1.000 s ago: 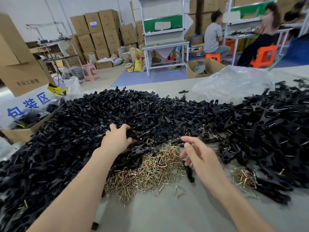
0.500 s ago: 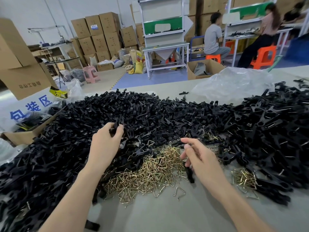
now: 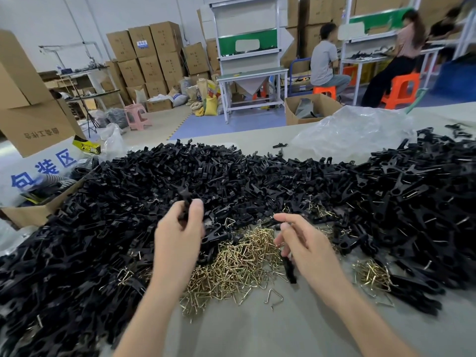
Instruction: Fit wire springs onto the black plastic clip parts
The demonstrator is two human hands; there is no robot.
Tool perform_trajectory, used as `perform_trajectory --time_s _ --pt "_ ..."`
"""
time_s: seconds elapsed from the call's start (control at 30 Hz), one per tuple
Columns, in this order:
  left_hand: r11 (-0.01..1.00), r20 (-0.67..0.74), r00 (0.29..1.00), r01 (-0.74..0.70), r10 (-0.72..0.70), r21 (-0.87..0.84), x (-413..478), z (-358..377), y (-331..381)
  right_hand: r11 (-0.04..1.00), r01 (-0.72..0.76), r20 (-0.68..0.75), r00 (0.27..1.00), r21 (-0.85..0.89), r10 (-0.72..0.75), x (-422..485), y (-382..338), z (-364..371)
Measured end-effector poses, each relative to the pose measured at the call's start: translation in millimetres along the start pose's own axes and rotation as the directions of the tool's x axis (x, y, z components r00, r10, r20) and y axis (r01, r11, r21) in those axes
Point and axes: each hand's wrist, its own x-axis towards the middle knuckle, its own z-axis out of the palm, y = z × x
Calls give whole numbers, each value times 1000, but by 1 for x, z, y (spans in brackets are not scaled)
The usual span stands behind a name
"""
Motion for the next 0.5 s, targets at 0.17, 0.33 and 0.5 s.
perform_trajectory --time_s 0.17,0.33,0.5 --pt "893 222 975 123 -27 -432 -50 51 27 967 -7 177 983 255 -39 -7 -18 4" --pt "831 293 954 216 -67 -512 -58 63 24 924 -10 212 974 381 -77 -9 -23 10" --pt "845 324 946 177 -4 -505 -59 62 23 877 -60 206 978 476 -44 -8 -19 13"
